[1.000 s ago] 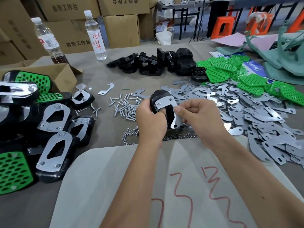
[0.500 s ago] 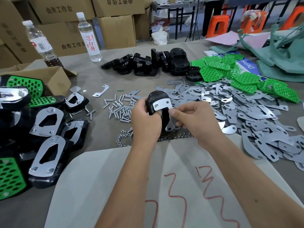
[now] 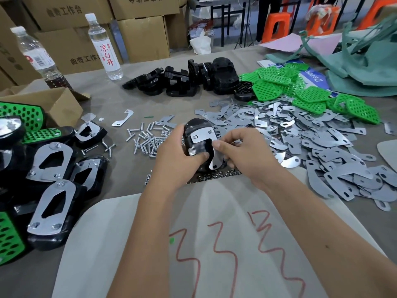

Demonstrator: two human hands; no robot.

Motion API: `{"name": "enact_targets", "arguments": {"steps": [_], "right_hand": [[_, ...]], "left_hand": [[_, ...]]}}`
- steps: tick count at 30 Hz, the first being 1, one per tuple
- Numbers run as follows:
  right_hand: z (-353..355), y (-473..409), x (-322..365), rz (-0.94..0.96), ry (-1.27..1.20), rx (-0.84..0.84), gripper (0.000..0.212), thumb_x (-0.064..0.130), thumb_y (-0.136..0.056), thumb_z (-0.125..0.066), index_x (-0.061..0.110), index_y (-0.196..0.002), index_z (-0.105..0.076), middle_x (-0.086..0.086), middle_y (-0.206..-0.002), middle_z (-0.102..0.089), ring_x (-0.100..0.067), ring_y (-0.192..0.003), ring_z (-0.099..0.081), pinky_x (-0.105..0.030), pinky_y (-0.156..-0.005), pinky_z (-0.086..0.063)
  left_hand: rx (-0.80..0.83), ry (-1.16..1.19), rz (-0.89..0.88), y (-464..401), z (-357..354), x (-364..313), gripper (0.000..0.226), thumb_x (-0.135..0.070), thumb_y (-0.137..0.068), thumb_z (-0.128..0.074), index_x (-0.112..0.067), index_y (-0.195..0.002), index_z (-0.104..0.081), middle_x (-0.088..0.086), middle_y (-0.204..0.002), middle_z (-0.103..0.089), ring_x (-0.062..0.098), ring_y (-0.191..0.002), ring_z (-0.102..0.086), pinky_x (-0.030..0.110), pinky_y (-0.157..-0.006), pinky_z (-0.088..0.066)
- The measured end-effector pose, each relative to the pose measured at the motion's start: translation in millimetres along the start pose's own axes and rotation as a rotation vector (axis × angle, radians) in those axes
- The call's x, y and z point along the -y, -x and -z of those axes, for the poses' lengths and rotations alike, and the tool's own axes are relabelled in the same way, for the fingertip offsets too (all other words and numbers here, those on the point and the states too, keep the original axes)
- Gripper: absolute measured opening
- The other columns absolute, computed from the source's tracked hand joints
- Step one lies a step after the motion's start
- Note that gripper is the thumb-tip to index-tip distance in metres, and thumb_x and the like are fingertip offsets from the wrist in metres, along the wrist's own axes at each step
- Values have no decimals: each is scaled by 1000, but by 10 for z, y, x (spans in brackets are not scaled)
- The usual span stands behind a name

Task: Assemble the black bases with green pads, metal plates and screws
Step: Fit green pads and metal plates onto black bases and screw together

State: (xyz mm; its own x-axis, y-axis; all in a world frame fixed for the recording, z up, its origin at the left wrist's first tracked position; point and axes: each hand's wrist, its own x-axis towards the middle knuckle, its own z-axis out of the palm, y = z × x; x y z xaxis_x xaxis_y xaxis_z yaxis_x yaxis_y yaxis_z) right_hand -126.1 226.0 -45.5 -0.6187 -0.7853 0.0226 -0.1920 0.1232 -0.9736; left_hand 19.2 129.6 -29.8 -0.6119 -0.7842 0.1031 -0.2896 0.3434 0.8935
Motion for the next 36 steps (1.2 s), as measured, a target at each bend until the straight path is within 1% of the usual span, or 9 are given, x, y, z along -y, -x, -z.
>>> {"name": "enact_targets", "arguments": {"steps": [6, 11, 16, 20, 23, 27, 29, 32, 36], "right_hand": [[3, 28, 36, -32, -156, 26, 20, 17, -97, -72, 4, -83, -69, -27, -74, -71, -13, -46, -47, -23, -49, -45], [-4, 43, 63, -55, -216, 28, 19, 14, -97, -71, 3, -83, -67, -22, -71, -66, -13, -44, -46, -21, -46, -43], [-14, 54, 75, -65, -254, 30, 20, 15, -96, -73, 7, -79, -67, -11, -62, -64, -13, -43, -49, -20, -46, -45], [-3, 58, 77, -56, -268, 24, 21, 14, -96, -73, 7, -77, -65, -7, -59, -63, -20, -50, -53, -21, -47, -45], [-8, 75, 75, -65, -286, 36, 22, 12, -96, -73, 5, -78, -63, -10, -59, -64, -17, -44, -52, -22, -46, -46], [17, 74, 78, -57, -315, 56, 22, 11, -97, -71, 5, -78, -62, -8, -55, -64, -18, -45, -53, -22, -46, -46], [33, 69, 81, -40, -323, 77, 22, 9, -97, -70, 4, -78, -61, -9, -55, -64, -18, -45, -54, -22, -46, -46], [68, 74, 75, -21, -307, 96, 23, 10, -98, -69, 5, -78, -61, -12, -56, -65, -16, -42, -52, -21, -46, -45], [155, 63, 89, -17, -276, 61, 27, 12, -98, -70, 9, -73, -62, -13, -57, -66, -13, -40, -45, -18, -41, -39]], "left_hand": [[81, 71, -33, 9, -4, -27, 56, -18, -82, -77, -42, -126, -53, -9, -107, -76, 18, -98, -74, 51, -88, -60], [123, 141, -26, 1, -3, -13, 54, -12, -84, -75, -43, -122, -53, -6, -104, -76, 21, -94, -75, 55, -82, -63], [156, 212, 4, -12, 8, -2, 54, -4, -90, -72, -47, -117, -53, -2, -104, -76, 26, -92, -77, 41, -69, -65], [177, 238, -18, -14, -9, 1, 61, 3, -91, -68, -46, -124, -50, -1, -112, -73, 26, -99, -74, 43, -76, -65], [214, 242, -28, -13, -1, 17, 63, 6, -92, -64, -46, -125, -48, 2, -116, -71, 31, -107, -69, 51, -81, -64], [244, 307, -44, 24, -2, 1, 64, 7, -94, -62, -49, -122, -49, -2, -118, -71, 8, -99, -70, 22, -71, -59], [255, 322, -42, 38, -7, -8, 65, 9, -94, -62, -48, -122, -49, -3, -118, -71, 6, -102, -68, 23, -77, -59], [276, 391, -25, 54, -18, -21, 61, 9, -94, -63, -42, -126, -51, 3, -121, -71, 15, -106, -69, 34, -86, -61], [331, 466, 54, 60, -46, -44, 57, -4, -96, -71, -41, -134, -52, 12, -112, -77, 33, -98, -77, 38, -81, -64]]}}
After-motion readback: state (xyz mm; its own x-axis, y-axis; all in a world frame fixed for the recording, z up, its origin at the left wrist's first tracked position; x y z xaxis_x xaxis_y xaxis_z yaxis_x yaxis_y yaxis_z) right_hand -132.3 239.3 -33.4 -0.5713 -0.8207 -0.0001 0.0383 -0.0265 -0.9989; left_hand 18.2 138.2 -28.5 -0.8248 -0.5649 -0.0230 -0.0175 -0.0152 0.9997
